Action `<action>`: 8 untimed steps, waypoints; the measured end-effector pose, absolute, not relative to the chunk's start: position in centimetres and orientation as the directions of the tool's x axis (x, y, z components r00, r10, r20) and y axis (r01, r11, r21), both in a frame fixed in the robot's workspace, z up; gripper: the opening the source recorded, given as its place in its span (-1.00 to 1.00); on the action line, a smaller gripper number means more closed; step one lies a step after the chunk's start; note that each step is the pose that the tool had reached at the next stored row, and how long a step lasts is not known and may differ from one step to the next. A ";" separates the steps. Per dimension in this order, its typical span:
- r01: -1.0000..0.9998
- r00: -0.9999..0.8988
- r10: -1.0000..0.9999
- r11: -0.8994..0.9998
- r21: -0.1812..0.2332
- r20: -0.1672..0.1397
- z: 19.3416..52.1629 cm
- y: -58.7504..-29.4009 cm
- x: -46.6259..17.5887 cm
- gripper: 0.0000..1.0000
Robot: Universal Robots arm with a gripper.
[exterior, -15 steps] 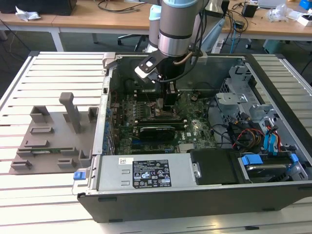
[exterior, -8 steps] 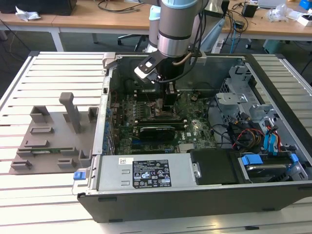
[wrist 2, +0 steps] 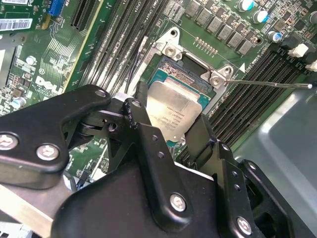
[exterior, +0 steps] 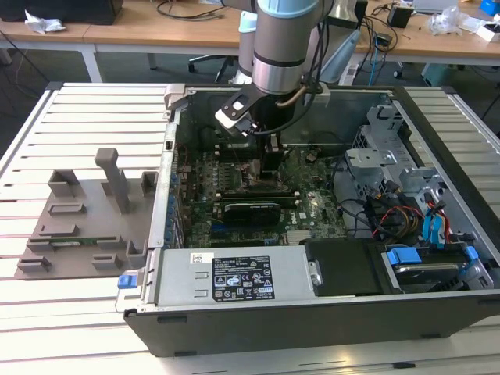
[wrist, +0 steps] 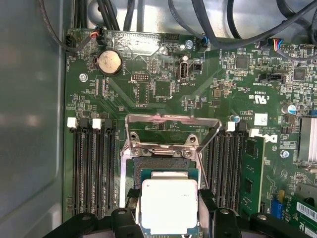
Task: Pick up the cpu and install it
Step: 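Place the cpu into insertion slot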
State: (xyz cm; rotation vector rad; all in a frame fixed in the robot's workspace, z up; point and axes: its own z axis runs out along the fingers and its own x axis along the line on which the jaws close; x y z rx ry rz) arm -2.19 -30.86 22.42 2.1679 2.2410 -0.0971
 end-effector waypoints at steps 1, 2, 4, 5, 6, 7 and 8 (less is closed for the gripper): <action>0.999 -0.034 0.998 0.032 -0.029 -0.059 22.4 -30.9 -2.2 0.09; 0.999 -0.034 0.998 0.032 -0.029 -0.059 22.3 -30.9 -2.2 0.09; 0.999 -0.034 0.998 0.032 -0.029 -0.059 22.2 -30.9 -2.2 0.09; 0.999 -0.034 0.998 0.032 -0.029 -0.059 22.1 -30.9 -2.2 0.09; 0.999 -0.034 0.998 0.032 -0.029 -0.059 22.1 -30.9 -2.2 0.09; 0.999 -0.034 0.998 0.032 -0.029 -0.059 22.1 -30.9 -2.2 0.09; 0.999 -0.034 0.998 0.032 -0.029 -0.059 22.0 -30.9 -2.2 0.09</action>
